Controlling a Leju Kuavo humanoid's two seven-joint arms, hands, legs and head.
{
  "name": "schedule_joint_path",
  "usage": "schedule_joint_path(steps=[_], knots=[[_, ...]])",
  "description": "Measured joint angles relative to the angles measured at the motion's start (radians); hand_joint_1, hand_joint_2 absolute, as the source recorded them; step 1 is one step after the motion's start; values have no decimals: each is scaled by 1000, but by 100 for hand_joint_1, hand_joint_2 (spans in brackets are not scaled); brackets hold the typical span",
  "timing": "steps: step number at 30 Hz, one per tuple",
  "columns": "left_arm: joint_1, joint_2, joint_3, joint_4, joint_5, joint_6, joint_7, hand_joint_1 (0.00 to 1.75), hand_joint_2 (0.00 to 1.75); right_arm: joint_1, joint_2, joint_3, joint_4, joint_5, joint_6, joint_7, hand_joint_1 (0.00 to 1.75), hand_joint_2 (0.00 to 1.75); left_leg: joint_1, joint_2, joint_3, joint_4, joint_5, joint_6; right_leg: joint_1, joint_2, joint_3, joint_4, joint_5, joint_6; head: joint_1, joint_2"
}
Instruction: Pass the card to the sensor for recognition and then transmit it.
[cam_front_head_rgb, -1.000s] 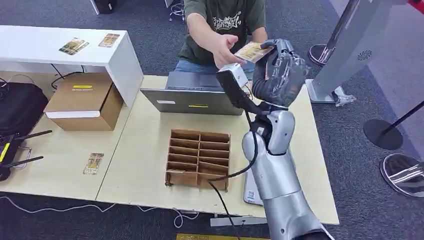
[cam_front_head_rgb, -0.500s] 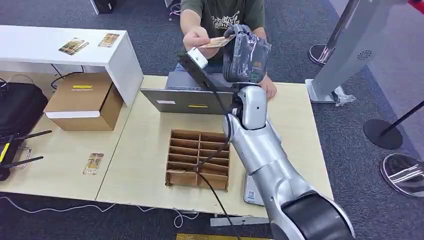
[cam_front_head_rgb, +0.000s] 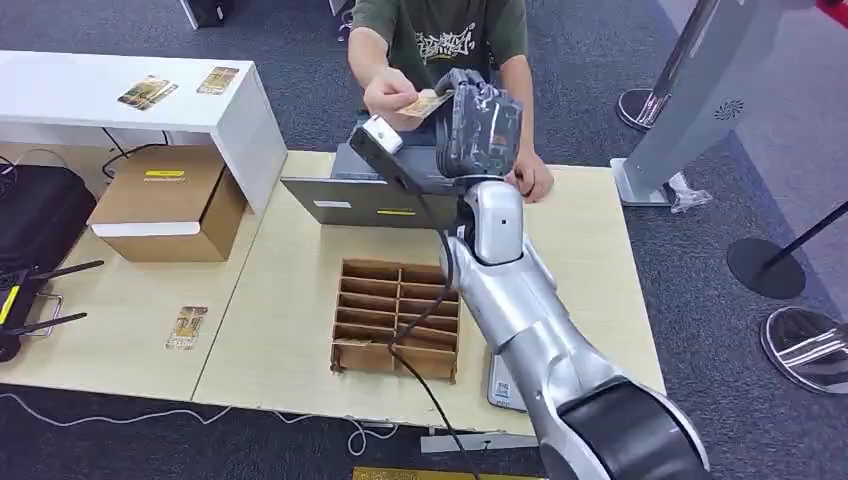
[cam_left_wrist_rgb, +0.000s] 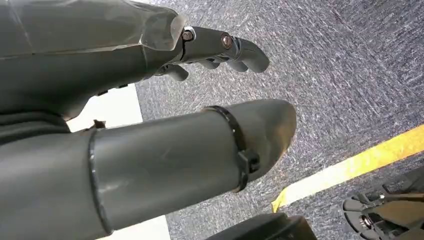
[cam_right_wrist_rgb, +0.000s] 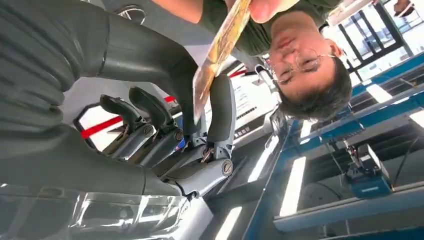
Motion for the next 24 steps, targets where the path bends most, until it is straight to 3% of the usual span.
schedule_joint_path(steps=[2, 4, 5, 6, 24], knots=[[0, 0, 0, 0, -3, 0, 0, 0, 0, 1, 0, -3, 1, 7, 0, -5, 175, 175, 0, 0, 0, 0, 0, 0, 0, 0, 0, 0, 0, 0, 0, 0], [0, 0, 0, 0, -5, 0, 0, 0, 0, 1, 0, -8, 1, 12, 0, -8, 134, 175, 0, 0, 0, 0, 0, 0, 0, 0, 0, 0, 0, 0, 0, 0], [0, 0, 0, 0, -6, 0, 0, 0, 0, 1, 0, -8, 1, 13, 0, -9, 30, 175, 0, 0, 0, 0, 0, 0, 0, 0, 0, 0, 0, 0, 0, 0], [0, 0, 0, 0, -6, 0, 0, 0, 0, 2, 0, -9, 1, 14, 0, -10, 0, 175, 0, 0, 0, 0, 0, 0, 0, 0, 0, 0, 0, 0, 0, 0], [0, -1, 0, 0, -8, 0, 0, 0, 0, 10, 0, -27, 0, 32, 0, -6, 0, 175, 0, 0, 0, 0, 0, 0, 0, 0, 0, 0, 0, 0, 0, 0]])
